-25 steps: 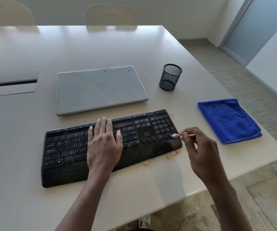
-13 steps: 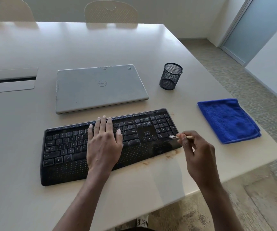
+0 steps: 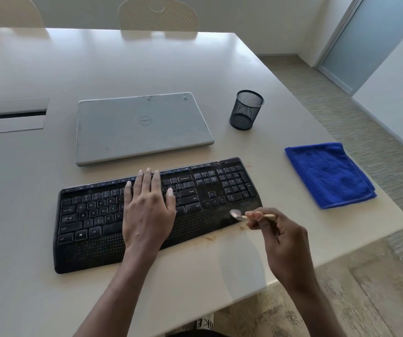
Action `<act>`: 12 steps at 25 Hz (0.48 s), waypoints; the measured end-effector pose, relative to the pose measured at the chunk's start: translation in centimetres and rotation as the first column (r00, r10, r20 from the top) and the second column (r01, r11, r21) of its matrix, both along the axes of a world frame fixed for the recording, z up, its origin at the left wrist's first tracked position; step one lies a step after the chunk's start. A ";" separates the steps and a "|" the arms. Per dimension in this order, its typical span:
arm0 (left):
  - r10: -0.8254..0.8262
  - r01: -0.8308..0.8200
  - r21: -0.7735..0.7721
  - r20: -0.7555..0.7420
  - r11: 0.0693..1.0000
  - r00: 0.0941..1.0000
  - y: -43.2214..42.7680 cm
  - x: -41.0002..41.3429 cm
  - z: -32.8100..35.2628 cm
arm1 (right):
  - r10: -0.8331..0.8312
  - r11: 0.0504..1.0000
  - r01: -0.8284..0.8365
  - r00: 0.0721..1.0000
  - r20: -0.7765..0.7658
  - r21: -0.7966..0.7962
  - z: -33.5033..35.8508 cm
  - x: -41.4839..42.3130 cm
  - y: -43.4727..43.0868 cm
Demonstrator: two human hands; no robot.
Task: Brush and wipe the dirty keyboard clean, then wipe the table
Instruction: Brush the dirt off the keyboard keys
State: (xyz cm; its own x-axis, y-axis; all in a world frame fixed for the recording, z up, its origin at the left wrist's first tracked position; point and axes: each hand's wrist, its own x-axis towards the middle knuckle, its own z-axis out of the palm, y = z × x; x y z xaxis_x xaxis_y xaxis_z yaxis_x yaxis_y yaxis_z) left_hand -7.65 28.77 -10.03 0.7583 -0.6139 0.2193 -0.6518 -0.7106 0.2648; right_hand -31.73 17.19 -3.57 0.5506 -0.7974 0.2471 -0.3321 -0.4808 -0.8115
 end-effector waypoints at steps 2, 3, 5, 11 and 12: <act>0.005 -0.005 -0.002 0.007 1.000 1.000 0.0 0.0 0.0 | -0.041 0.998 0.038 0.997 0.061 0.055 0.2 -0.7 -1.0; 0.006 -0.006 -0.002 0.008 1.000 1.000 0.1 0.1 0.0 | -0.097 0.995 0.096 0.993 0.070 0.017 0.2 -1.1 -1.9; 0.003 -0.003 0.007 0.005 1.000 1.000 0.1 0.1 0.0 | -0.168 0.983 0.172 0.984 0.058 -0.065 0.0 -1.5 -3.2; 0.004 -0.004 0.003 -0.002 1.000 1.000 0.0 0.0 0.0 | -0.013 0.999 0.012 1.000 0.002 0.052 0.1 -2.4 -1.8; 0.004 -0.004 0.006 -0.001 1.000 1.000 0.0 0.1 -0.1 | -0.048 0.998 0.046 0.998 0.030 0.046 0.3 -2.6 -2.5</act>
